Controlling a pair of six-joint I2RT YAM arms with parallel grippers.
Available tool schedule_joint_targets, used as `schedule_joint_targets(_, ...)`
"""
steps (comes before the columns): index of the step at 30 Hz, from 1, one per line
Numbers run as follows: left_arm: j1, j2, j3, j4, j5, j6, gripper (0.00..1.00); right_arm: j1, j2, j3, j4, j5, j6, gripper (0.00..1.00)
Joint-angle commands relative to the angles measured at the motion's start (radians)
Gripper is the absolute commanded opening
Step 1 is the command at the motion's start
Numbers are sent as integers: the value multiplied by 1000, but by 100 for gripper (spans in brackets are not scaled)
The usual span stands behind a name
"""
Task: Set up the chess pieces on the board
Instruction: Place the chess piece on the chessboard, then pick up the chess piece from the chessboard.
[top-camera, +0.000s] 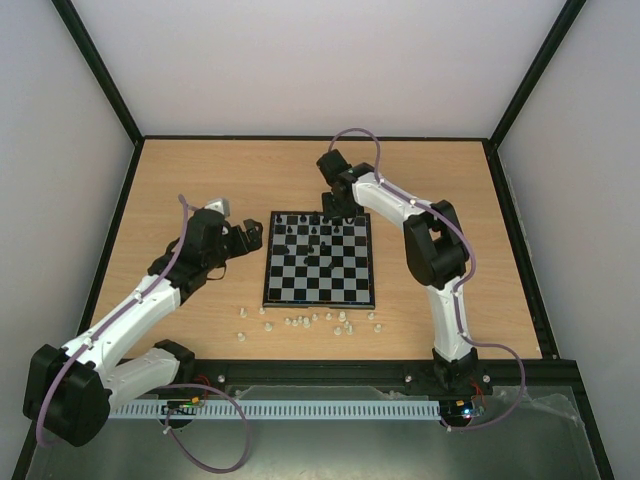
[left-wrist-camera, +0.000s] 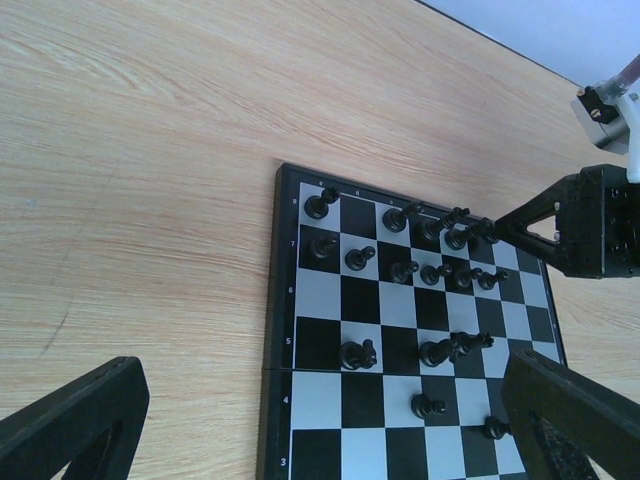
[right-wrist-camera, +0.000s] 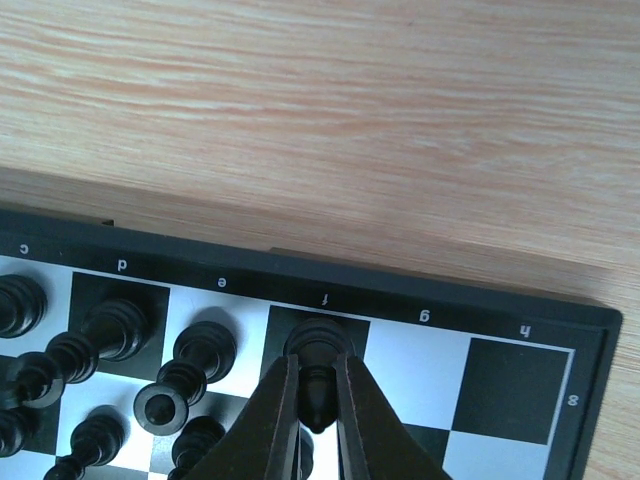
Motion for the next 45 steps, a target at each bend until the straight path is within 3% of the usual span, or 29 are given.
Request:
schedule_joint_targets(1,-2,7,-19,25,10,11,100,3,27,24,-66,-39,-14,6)
schedule_joint_targets(10,-2,17,-23,32,13,11,100,3,33,12,-72,-57,-20,7)
schedule_joint_targets(16,-2,21,-24,35,13,10,99,3,-23,-22,-76,-32,-16,29)
schedule_joint_targets(19,-2,18,-23,35,13,11,100,3,-52,-29,-80,-19,-13,32)
schedule_joint_targets(27,-2,13,-24,37,7,11,99,15,-179,-94,-63,-47,-10,33)
schedule_joint_targets(34,-2,-9,-37,56,7,19,99,123,-211,-172,-48,-96,-18,39)
schedule_joint_targets(45,-2,11,-34,50,-2,14,100,168,-173,-238,-15,-102,-4,32)
